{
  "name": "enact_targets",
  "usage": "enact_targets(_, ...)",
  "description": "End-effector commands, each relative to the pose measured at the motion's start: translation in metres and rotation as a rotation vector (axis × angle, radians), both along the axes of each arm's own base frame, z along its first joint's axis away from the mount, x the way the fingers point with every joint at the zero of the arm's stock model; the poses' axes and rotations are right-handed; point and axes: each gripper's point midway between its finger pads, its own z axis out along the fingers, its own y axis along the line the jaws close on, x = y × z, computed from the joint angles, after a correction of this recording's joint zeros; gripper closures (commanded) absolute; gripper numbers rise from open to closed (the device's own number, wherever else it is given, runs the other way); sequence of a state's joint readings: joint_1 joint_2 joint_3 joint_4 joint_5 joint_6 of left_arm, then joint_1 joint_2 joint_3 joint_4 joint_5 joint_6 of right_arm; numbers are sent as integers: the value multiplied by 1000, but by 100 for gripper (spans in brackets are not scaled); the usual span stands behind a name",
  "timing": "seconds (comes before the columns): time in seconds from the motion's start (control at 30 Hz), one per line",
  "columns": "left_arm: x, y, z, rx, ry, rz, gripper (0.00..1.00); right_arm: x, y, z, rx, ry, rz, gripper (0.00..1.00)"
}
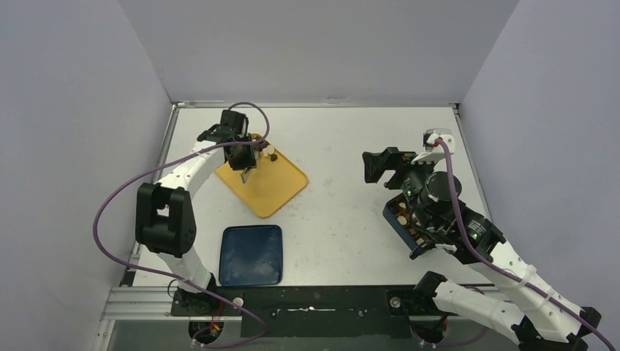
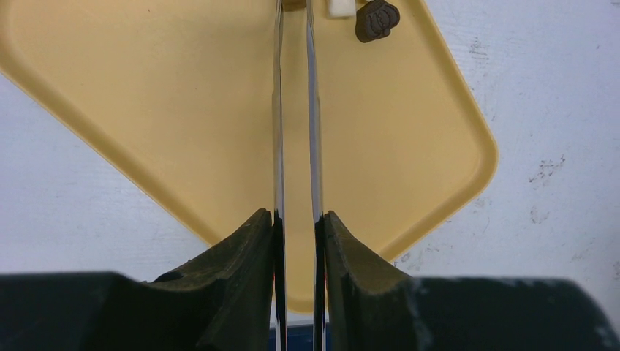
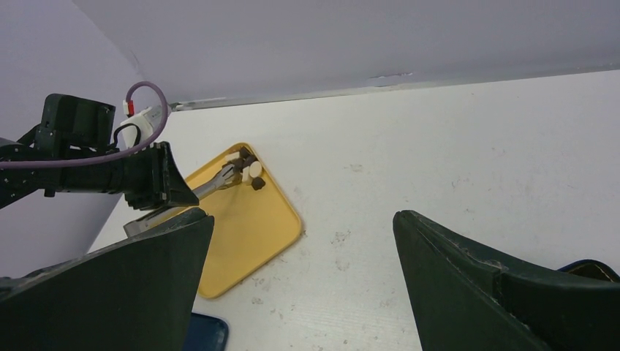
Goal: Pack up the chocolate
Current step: Pick up the fake chocolate from the plate, then place the fake chocolate in the packing box.
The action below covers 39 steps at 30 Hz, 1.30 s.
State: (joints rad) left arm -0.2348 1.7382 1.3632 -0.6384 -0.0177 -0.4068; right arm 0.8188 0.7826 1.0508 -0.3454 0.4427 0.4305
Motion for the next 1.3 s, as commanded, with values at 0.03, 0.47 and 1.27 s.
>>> enact_targets(0.03,-1,-15,55,-54,-137,-18,77,-4,-9,19,45,-44,-21,0)
enact_targets(0.47,-31,-146,118,-317,-284,-274,77,-11,-29,35,52,-60,-72,0)
enact_targets(1.27,-162,-410,116,-680,-359,-887,77,-22,-57,57,77,-76,-148,0)
